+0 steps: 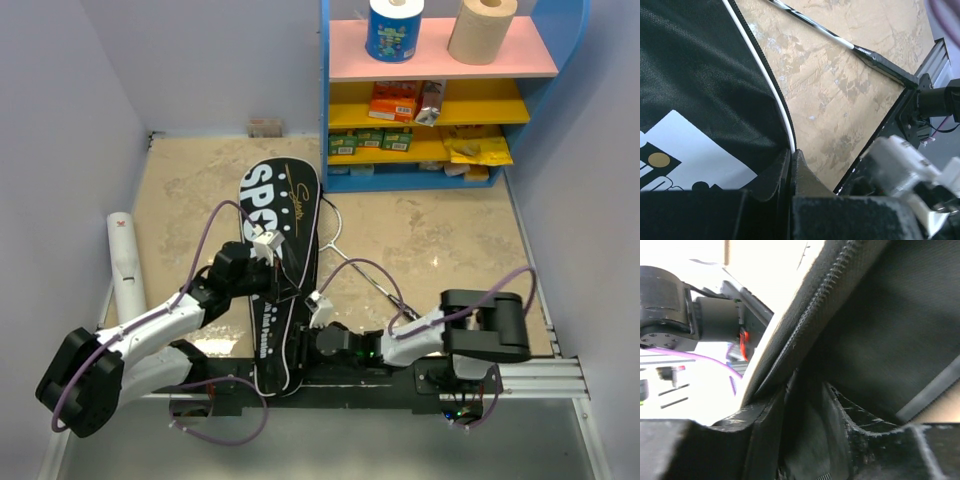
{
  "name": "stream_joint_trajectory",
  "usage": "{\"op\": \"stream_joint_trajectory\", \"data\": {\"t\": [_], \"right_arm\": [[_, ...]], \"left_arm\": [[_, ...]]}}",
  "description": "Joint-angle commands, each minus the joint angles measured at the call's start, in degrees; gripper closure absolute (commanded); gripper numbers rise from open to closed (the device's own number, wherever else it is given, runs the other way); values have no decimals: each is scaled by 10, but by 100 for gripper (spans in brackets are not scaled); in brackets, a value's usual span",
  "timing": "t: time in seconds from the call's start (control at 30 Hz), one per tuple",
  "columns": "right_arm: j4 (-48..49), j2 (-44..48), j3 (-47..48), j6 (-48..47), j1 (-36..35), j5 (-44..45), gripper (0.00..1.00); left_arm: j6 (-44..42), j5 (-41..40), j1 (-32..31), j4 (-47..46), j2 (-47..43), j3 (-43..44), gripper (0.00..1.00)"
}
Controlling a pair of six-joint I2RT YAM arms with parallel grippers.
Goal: Pack up the badminton gear
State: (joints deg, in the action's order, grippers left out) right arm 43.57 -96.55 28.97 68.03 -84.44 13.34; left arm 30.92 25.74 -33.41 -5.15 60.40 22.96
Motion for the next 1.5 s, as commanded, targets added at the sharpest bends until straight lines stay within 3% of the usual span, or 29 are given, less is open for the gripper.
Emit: {"op": "stream_joint_trajectory", "data": {"t": [0.0,0.27,0.4,0.67,0.93,1.17,1.47], "right_arm": [[-228,112,35,-26,-7,76,57],[-612,268,77,-3,6,236,44],[-695,312,107,-38,60,258,39],[-692,307,157,-242,239,223,32],[-680,161,242,-416,326,194,26],[-626,91,232,-447,389,101,30],[-601,45,215,-445,417,10,35]], "left_arm": [[-7,13,-5,-19,-22,26,100],[-31,-35,-5,43,-36,56,100],[-41,-48,-5,78,-48,72,100],[-73,-95,-5,169,-79,120,100],[-118,-111,-5,223,-93,159,100],[-140,-163,-4,238,-100,175,100],[-159,-208,-3,240,-80,199,100]]}}
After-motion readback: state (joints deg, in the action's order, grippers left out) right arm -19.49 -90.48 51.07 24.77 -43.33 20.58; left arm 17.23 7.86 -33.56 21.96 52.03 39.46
